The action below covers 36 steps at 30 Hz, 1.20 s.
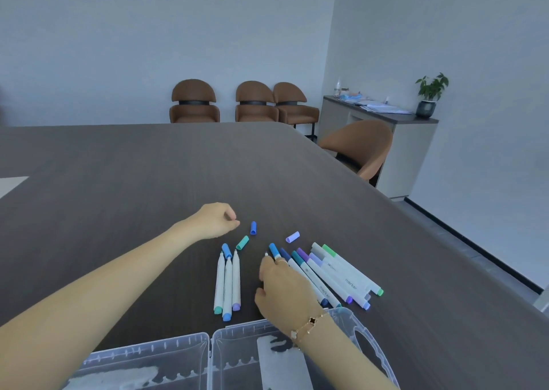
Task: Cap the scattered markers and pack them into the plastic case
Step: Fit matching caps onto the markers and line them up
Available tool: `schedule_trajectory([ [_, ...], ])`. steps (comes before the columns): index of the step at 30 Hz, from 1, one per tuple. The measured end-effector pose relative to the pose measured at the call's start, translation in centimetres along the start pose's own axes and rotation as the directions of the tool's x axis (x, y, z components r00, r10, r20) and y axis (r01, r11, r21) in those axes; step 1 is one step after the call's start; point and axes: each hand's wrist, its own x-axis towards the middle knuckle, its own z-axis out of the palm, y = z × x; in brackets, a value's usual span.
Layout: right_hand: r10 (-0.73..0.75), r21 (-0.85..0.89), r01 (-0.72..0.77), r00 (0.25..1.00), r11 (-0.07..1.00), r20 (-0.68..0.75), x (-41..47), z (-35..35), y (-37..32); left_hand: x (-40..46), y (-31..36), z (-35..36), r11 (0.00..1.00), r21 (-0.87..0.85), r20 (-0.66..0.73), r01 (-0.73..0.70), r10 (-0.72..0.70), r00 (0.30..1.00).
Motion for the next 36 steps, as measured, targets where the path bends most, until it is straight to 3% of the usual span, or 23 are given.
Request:
schedule_trajectory([
  [8, 0.172, 0.068, -0.179, 0.980, 0.982, 0.096, 0.5, -1.4, 1.8, 3.1, 3.6, 2.5, 1.000, -0.001, 0.037, 0.019, -0.019, 0.999],
  [13, 0.191, 0.227, -0.210, 0.976, 0.951, 0.102, 0.3, -1.7, 2.4, 2.5, 4.2, 2.0, 0.999, 0.002, 0.084, 0.047, -0.047, 0.995],
  [16, 0.172, 0.325, -0.208, 0.975, 0.923, 0.137, 0.6, -1.6, 2.5, 1.9, 4.4, 0.7, 0.979, -0.174, 0.125, 0.104, -0.083, 0.989],
  [18, 0.135, 0.396, -0.185, 0.979, 0.900, 0.150, 0.6, -1.6, 2.3, 1.1, 4.7, -0.3, 0.919, -0.351, 0.218, 0.178, -0.105, 0.970],
  [20, 0.110, 0.432, -0.159, 0.985, 0.888, 0.136, 0.6, -1.7, 2.2, 0.5, 4.9, -0.9, 0.880, -0.419, 0.273, 0.223, -0.113, 0.956],
  [26, 0.142, 0.483, -0.147, 0.989, 0.863, 0.048, 0.7, -1.7, 2.1, -0.3, 5.4, -0.5, 0.874, -0.404, 0.322, 0.269, -0.139, 0.936],
  [36, 0.154, 0.453, -0.168, 0.986, 0.876, 0.069, 0.8, -1.3, 2.4, -0.6, 5.7, 0.1, 0.860, -0.416, 0.338, 0.296, -0.155, 0.928],
])
